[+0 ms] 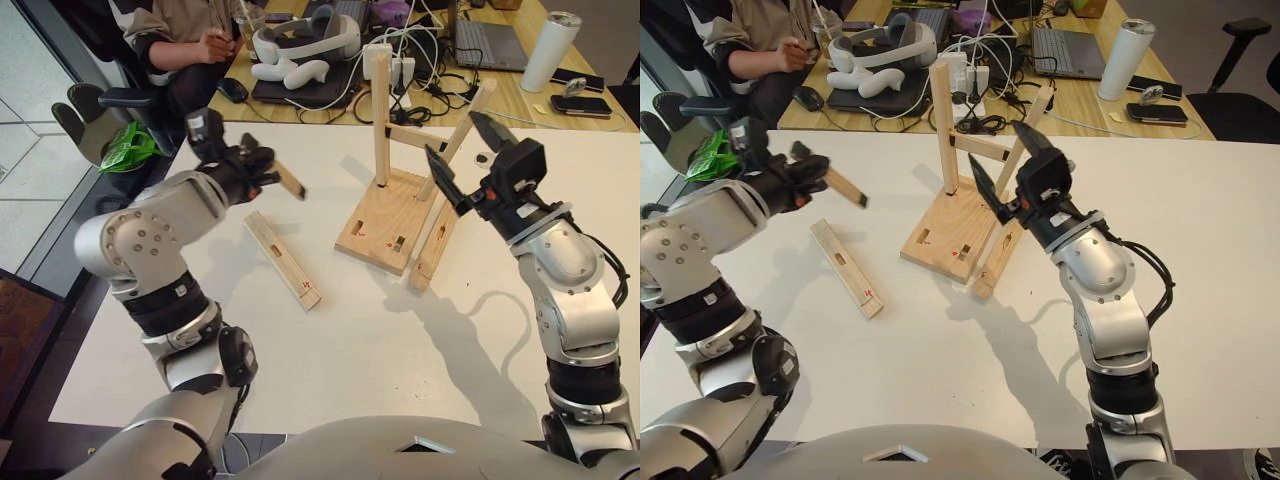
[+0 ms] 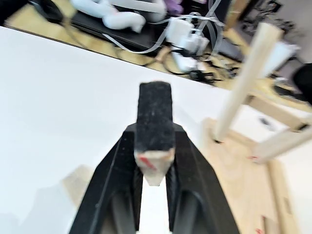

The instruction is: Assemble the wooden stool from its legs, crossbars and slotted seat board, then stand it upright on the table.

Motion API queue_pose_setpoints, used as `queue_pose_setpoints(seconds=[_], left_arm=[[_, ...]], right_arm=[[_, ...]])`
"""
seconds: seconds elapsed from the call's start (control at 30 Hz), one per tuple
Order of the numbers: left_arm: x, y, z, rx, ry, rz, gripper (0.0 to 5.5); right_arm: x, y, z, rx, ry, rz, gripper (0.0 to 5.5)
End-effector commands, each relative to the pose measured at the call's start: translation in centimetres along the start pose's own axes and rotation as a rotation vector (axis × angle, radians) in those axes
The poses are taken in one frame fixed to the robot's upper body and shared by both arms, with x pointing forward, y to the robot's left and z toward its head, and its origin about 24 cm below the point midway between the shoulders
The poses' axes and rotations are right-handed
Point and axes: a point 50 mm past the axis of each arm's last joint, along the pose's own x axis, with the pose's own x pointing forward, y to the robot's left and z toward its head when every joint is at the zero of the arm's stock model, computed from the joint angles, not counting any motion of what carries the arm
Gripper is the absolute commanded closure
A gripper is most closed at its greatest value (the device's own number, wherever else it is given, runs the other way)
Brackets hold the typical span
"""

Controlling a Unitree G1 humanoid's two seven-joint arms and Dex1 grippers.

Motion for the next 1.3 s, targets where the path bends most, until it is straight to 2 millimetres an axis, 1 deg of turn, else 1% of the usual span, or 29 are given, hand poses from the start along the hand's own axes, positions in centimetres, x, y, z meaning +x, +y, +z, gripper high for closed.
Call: queue_pose_setpoints(seconds=[0.03, 0.1, 0.2, 0.33, 0.37, 0.43, 0.57, 0.67, 0.73, 0.8, 0.83, 0.97, 1.03, 1.1, 1.23, 1.3], left_arm=[[-1.8, 2.1, -0.2, 0.328, 0.072, 0.189, 5.09], [-1.8, 2.3, -0.8, 0.404, 0.124, 0.195, 5.09], [-1.5, 2.2, -3.0, 0.437, 0.207, 0.178, 5.09], [-1.5, 1.4, -6.7, 0.394, 0.299, 0.147, 5.09], [-1.5, 1.1, -7.3, 0.382, 0.308, 0.147, 5.09], [-1.2, 0.1, -8.0, 0.34, 0.297, 0.137, 5.09], [0.3, -2.0, -7.7, 0.254, 0.215, 0.126, 5.09], [1.3, -4.7, -7.1, 0.175, 0.16, 0.073, 5.09], [1.8, -5.8, -6.7, 0.156, 0.134, 0.053, 5.09], [1.9, -5.7, -6.2, 0.177, 0.105, 0.067, 5.09], [1.7, -5.3, -5.8, 0.197, 0.086, 0.079, 5.09], [0.6, -4.0, -5.3, 0.253, 0.057, 0.084, 5.09], [-0.2, -4.3, -5.3, 0.243, 0.078, 0.03, 5.09], [-0.6, -4.7, -5.2, 0.236, 0.088, -0.014, 5.09], [-0.7, -5.4, -4.5, 0.162, 0.088, -0.057, 5.09], [-0.6, -5.7, -4.6, 0.141, 0.091, -0.068, 5.09]], right_arm=[[-1.2, -0.2, -0.4, 0.029, 0.048, -0.104, 2.17], [-1.5, -0.1, -0.5, 0.037, 0.058, -0.131, 2.17], [-1.2, 0.0, -0.5, 0.049, 0.056, -0.141, 2.17], [-0.9, -0.2, -0.3, 0.06, 0.057, -0.136, 2.17], [-0.9, -0.2, -0.3, 0.063, 0.058, -0.134, 2.17], [-0.8, -0.2, -0.2, 0.069, 0.057, -0.131, 2.17], [-0.3, 0.0, -0.2, 0.084, 0.054, -0.112, 2.17], [0.1, 0.3, -0.2, 0.094, 0.051, -0.089, 2.17], [0.3, 0.3, -0.3, 0.097, 0.052, -0.082, 2.17], [0.3, 0.3, -0.3, 0.098, 0.054, -0.081, 2.17], [0.2, 0.3, -0.3, 0.099, 0.058, -0.085, 2.17], [-0.6, 0.4, -0.5, 0.103, 0.077, -0.107, 2.17], [-0.9, 0.4, -0.6, 0.105, 0.085, -0.119, 2.17], [-1.0, 0.5, -0.7, 0.107, 0.089, -0.123, 2.17], [-0.8, 0.7, -0.7, 0.111, 0.094, -0.109, 2.17], [-0.7, 0.8, -0.8, 0.111, 0.098, -0.097, 2.17]])
